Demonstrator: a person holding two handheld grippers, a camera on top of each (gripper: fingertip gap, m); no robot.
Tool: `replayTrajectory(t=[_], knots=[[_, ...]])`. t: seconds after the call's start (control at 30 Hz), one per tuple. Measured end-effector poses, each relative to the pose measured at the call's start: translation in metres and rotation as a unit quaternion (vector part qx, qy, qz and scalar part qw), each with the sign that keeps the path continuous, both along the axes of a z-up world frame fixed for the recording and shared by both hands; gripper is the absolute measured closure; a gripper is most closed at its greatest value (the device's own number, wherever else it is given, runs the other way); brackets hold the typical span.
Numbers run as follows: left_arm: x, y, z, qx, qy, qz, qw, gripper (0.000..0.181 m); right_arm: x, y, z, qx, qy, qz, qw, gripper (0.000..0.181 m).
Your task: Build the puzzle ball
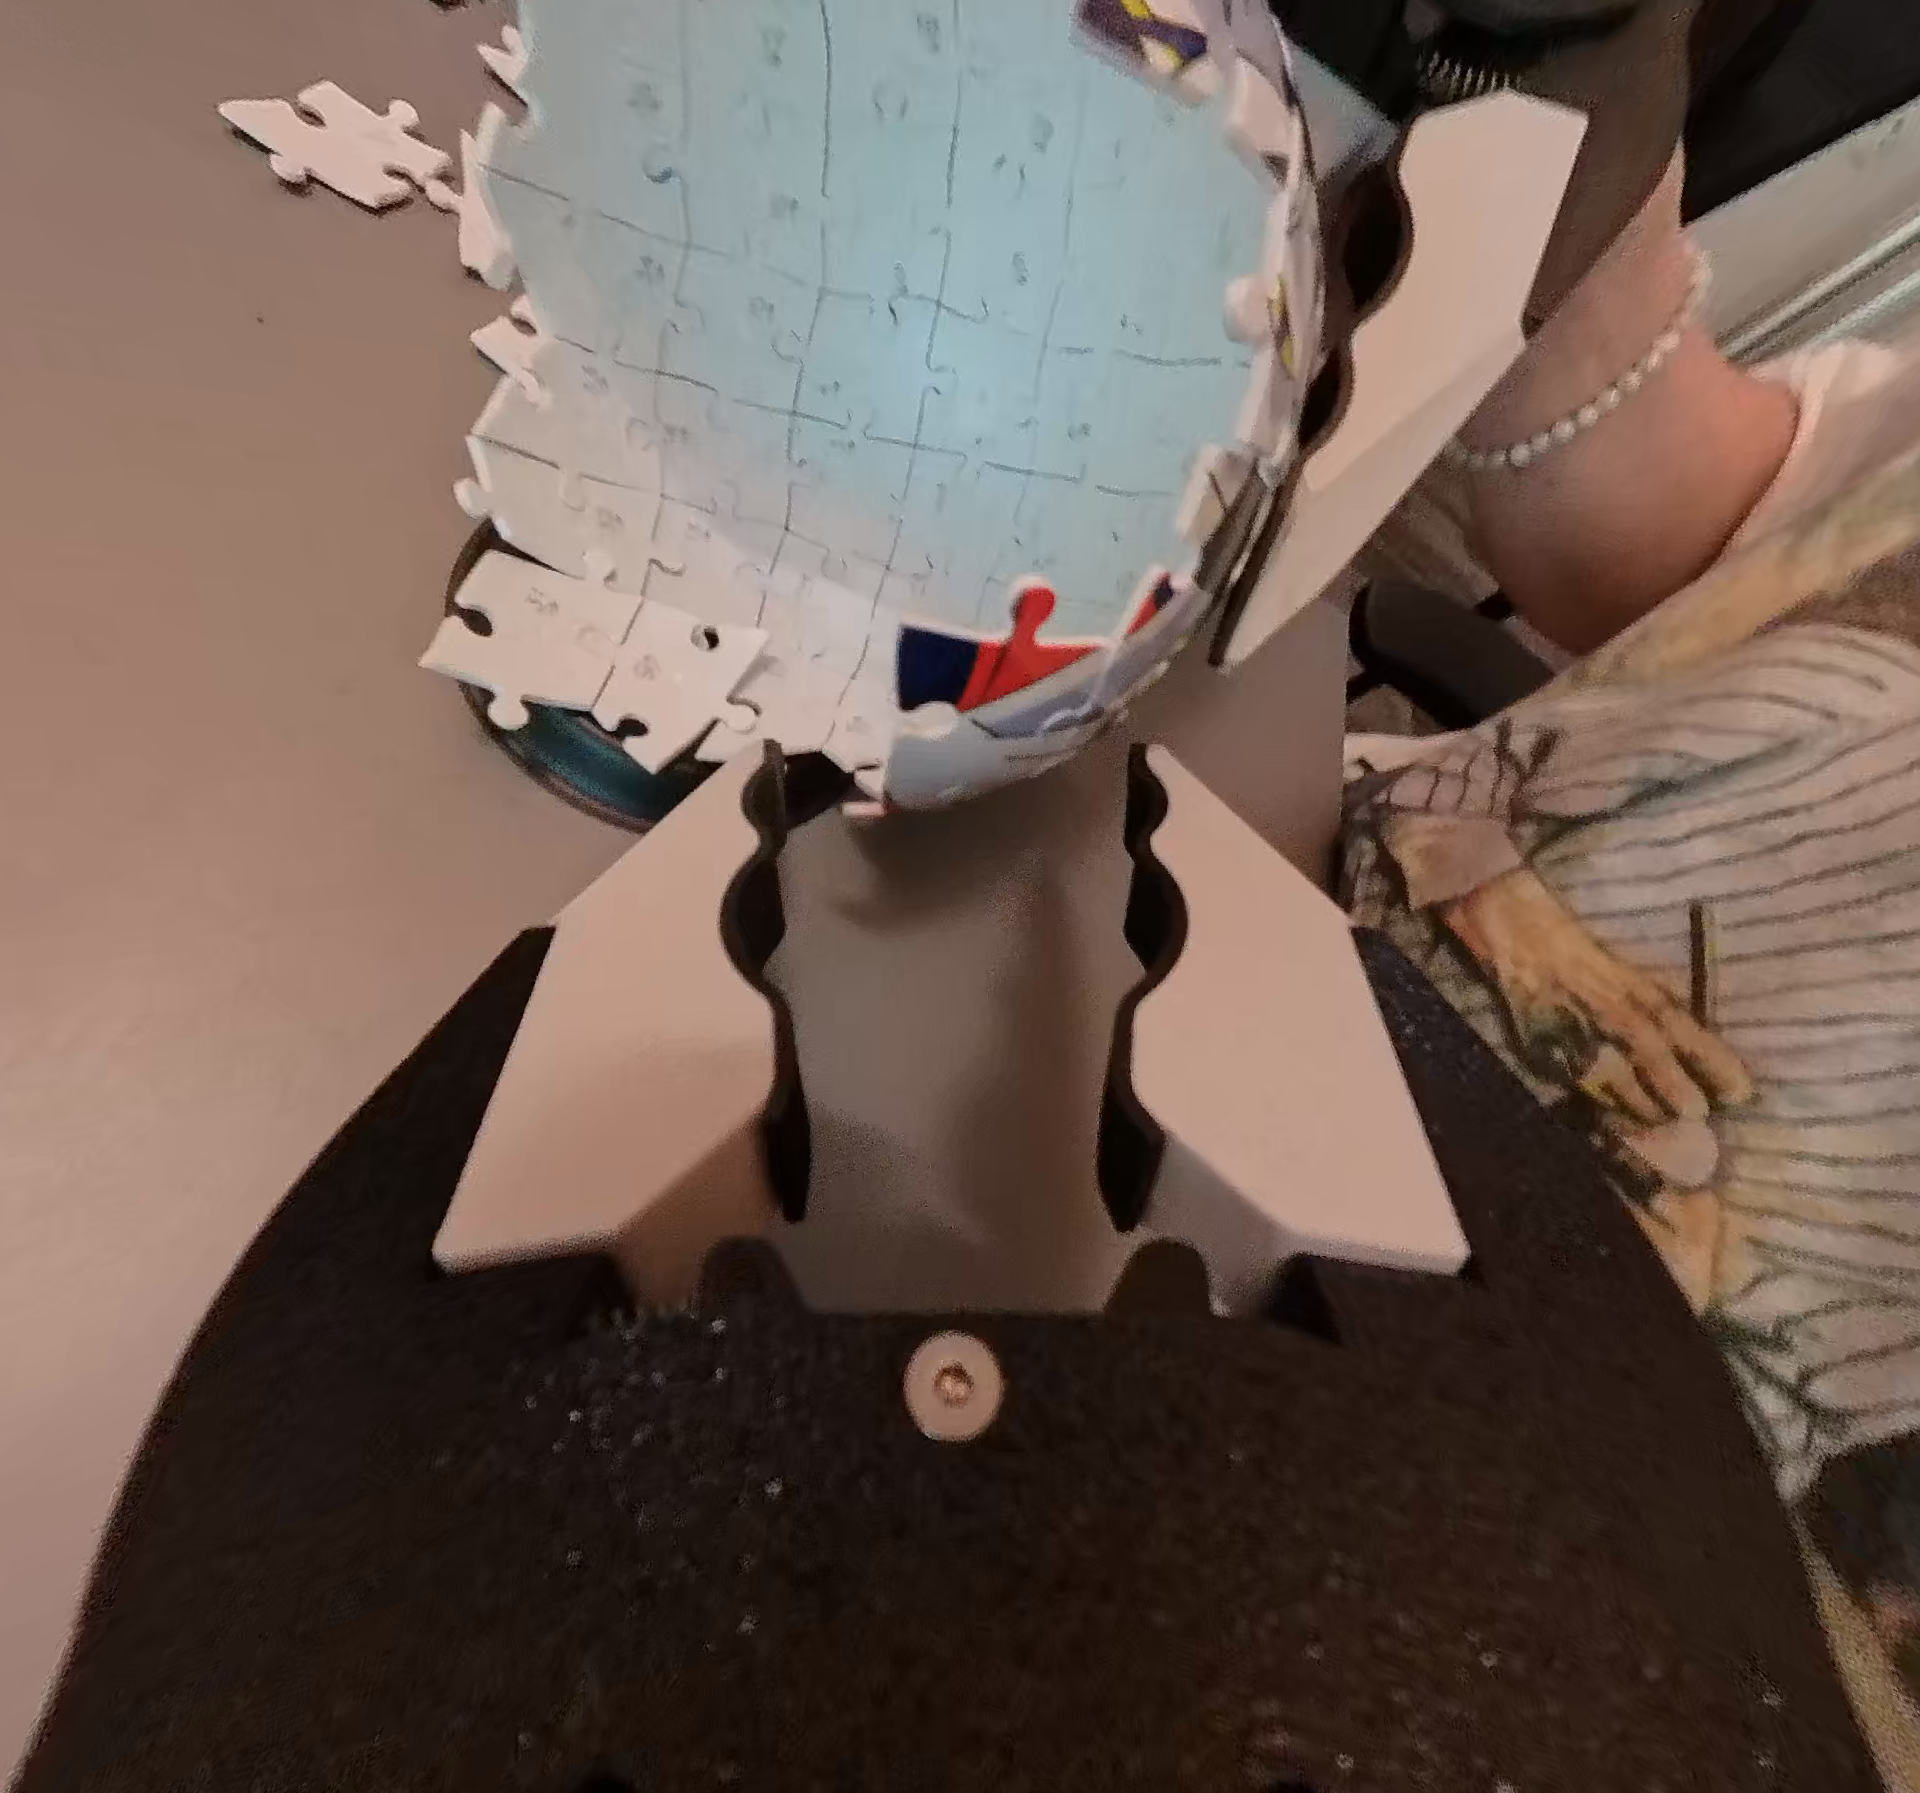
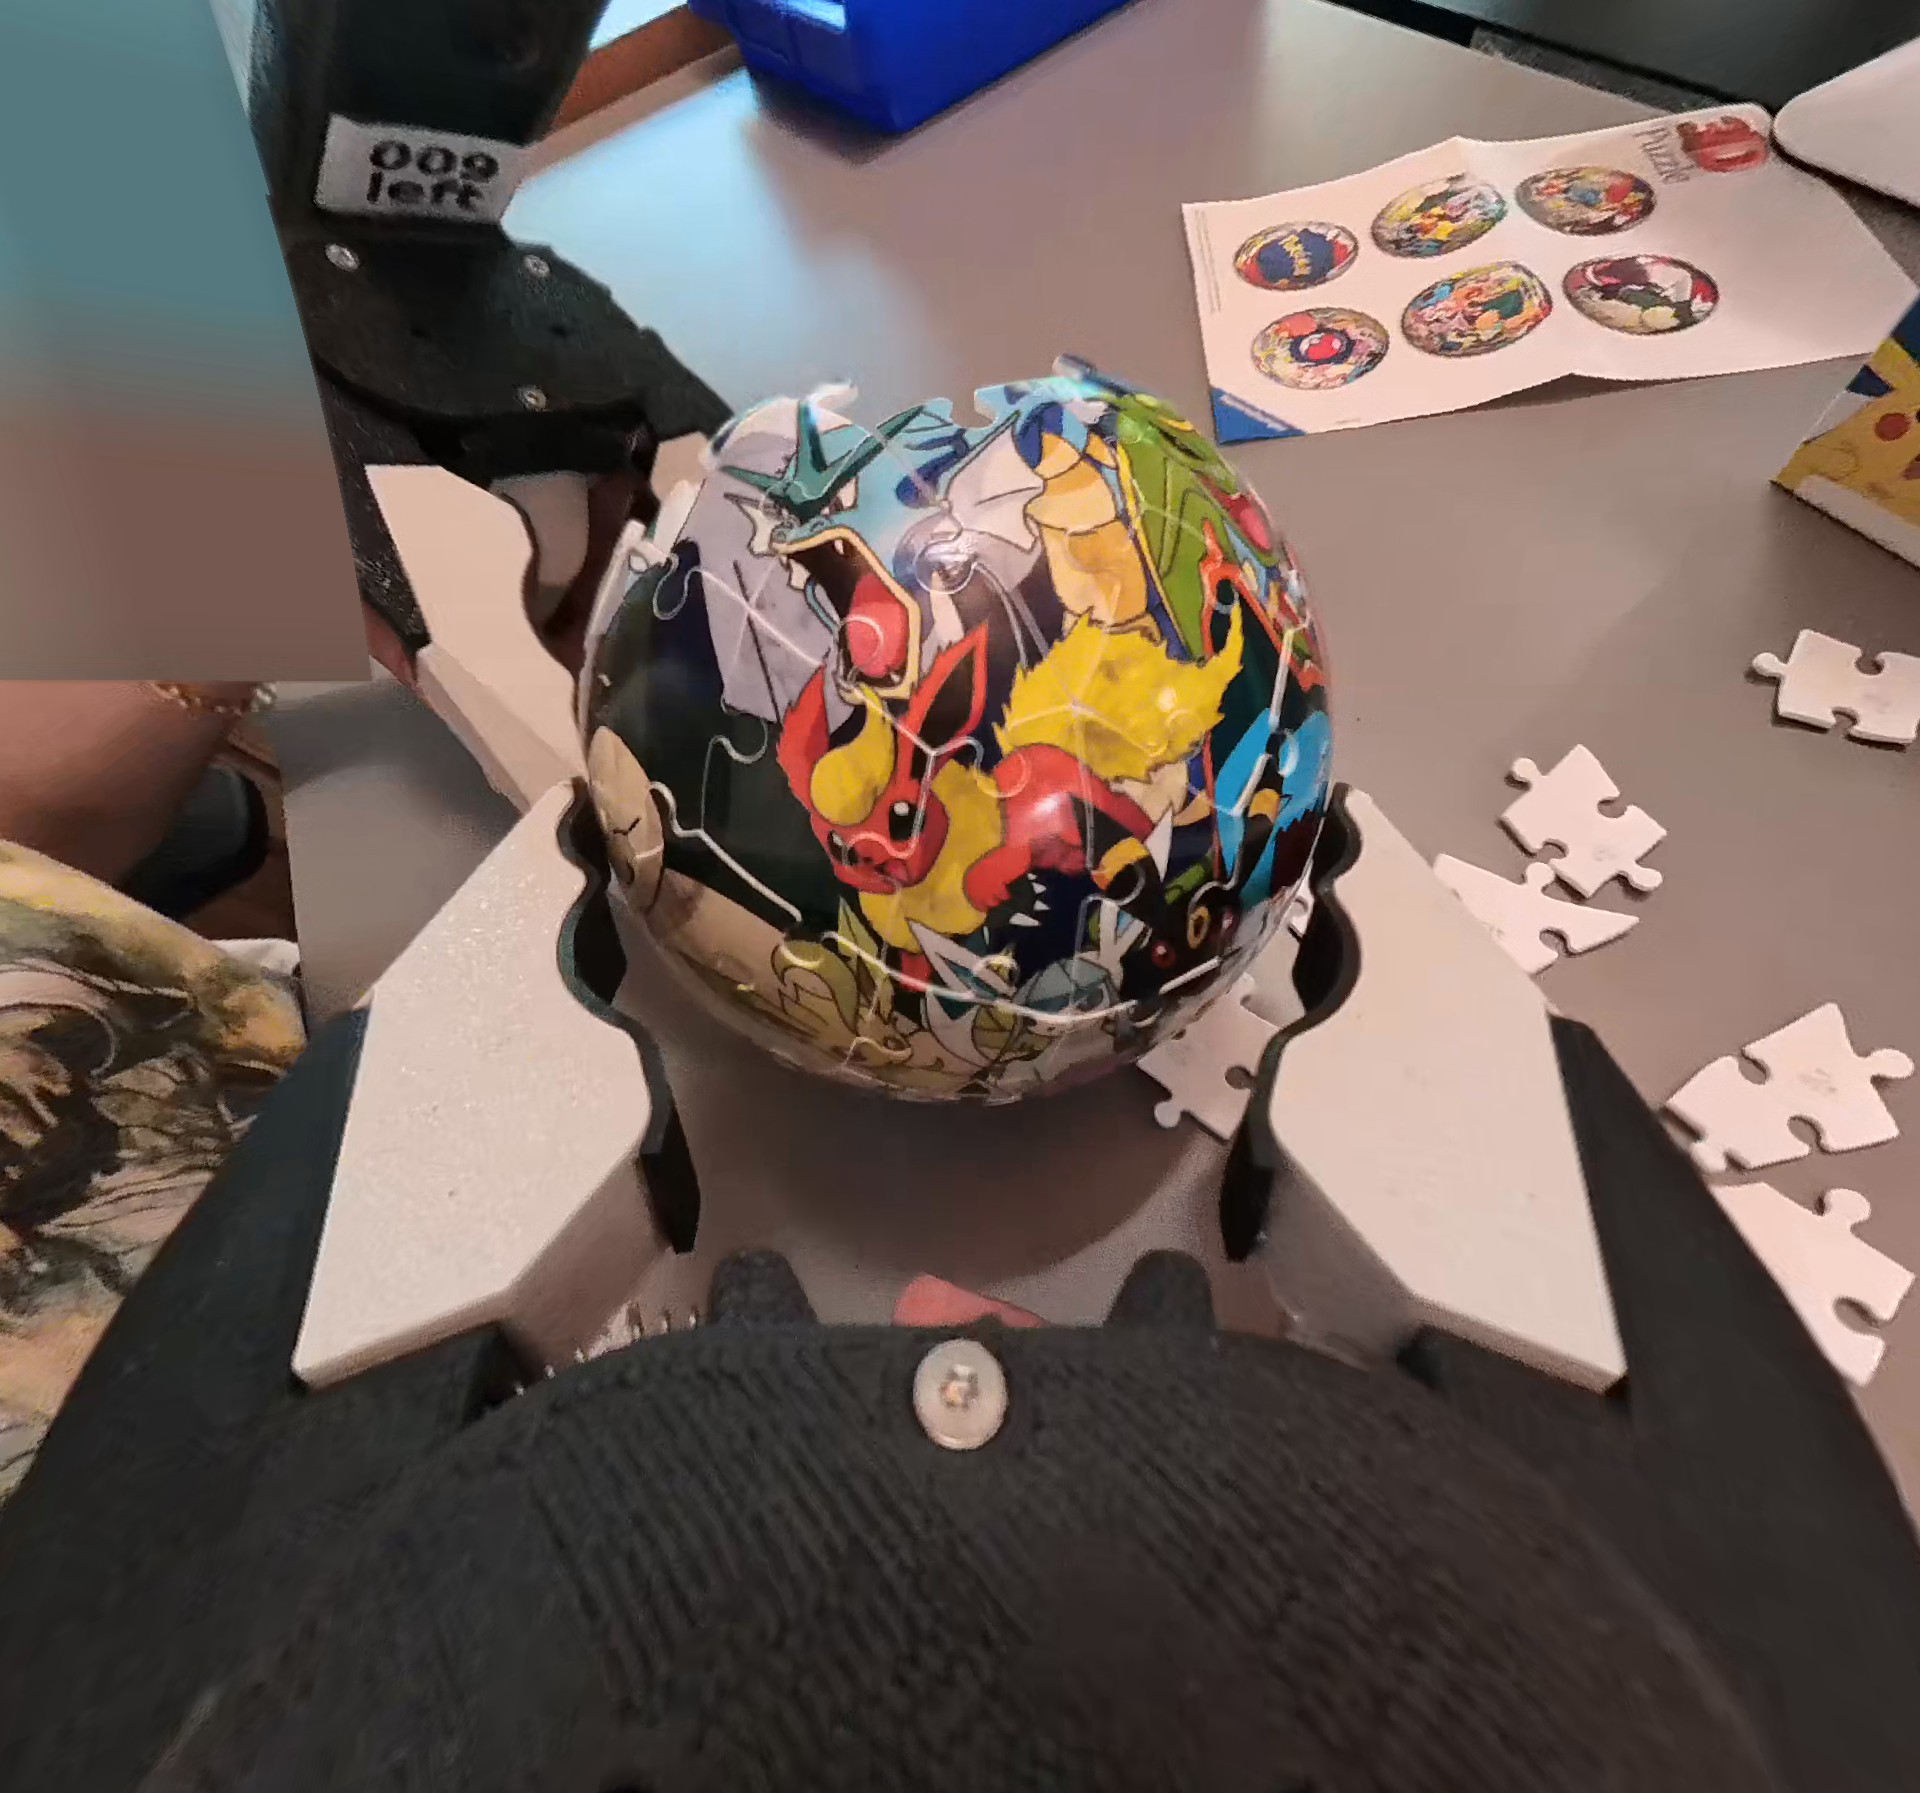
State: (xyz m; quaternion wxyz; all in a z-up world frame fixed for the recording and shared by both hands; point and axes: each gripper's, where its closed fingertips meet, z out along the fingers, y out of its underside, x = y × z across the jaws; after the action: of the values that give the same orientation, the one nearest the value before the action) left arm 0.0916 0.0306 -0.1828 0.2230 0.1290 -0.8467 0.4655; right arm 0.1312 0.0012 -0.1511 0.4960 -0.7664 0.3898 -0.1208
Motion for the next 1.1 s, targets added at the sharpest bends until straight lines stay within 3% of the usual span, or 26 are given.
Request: replayTrajectory(t=[0.17,0.33,0.53,0.77,1.0,1.1], knots=[[0.011,0.03,0.009,0.003,-0.024,-0.019,1.0,0.109,0.001,0.0,-0.009,-0.038,0.003,0.005,0.999,0.05],[0.049,0.049,0.032,-0.047,-0.024,0.03,0.998,0.102,0.001,0.002,-0.011,-0.04,0.0,0.004,0.999,0.052],[0.106,0.035,0.019,0.0,-0.073,0.093,0.993,0.098,0.001,0.006,-0.009,-0.052,-0.018,0.008,0.998,0.054],[0.119,0.011,-0.028,0.138,-0.11,0.048,0.983,0.095,0.001,0.005,-0.006,-0.067,-0.037,0.002,0.997,0.056],[0.115,0.008,-0.035,0.174,-0.16,0.032,0.971,0.088,0.002,0.009,0.005,-0.045,-0.072,0.009,0.996,0.054],[0.116,0.009,-0.035,0.184,-0.167,0.037,0.968,0.087,0.0,0.004,-0.01,-0.1,-0.115,0.045,0.987,0.049]])
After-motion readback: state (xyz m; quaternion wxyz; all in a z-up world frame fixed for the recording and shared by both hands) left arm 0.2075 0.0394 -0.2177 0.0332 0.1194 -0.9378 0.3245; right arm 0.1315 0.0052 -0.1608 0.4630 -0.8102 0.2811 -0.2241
